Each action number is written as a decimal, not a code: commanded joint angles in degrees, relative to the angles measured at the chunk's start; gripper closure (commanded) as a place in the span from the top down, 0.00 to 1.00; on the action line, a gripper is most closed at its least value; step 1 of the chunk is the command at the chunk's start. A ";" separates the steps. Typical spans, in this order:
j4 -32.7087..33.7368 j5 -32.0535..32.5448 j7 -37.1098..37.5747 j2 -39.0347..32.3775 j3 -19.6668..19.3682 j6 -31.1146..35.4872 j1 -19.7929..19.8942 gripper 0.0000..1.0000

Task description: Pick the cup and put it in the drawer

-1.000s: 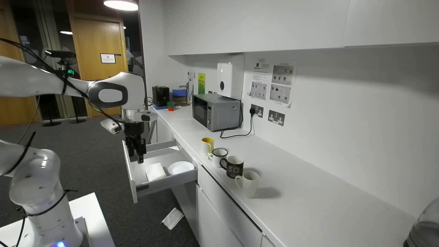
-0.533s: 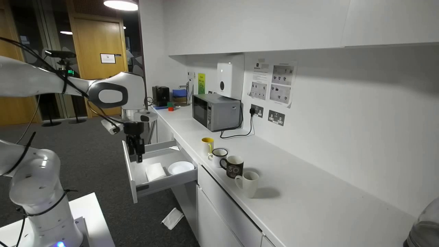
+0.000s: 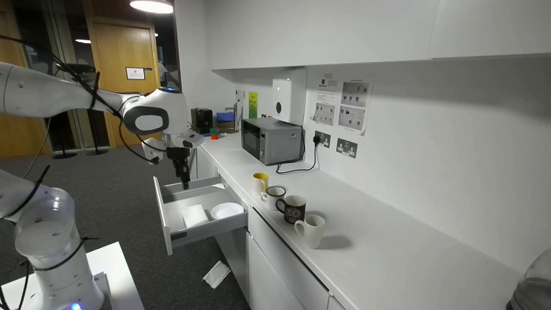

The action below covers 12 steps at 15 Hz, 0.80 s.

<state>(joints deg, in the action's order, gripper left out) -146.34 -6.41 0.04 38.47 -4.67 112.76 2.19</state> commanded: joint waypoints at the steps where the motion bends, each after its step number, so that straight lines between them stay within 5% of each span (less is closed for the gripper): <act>1: 4.97 -1.80 0.89 -6.85 2.32 5.97 -1.73 1.00; 12: 20.03 3.76 -5.66 -24.67 6.47 13.25 -4.99 1.00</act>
<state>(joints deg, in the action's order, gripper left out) -131.76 -4.67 -1.69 19.26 2.27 124.91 -2.45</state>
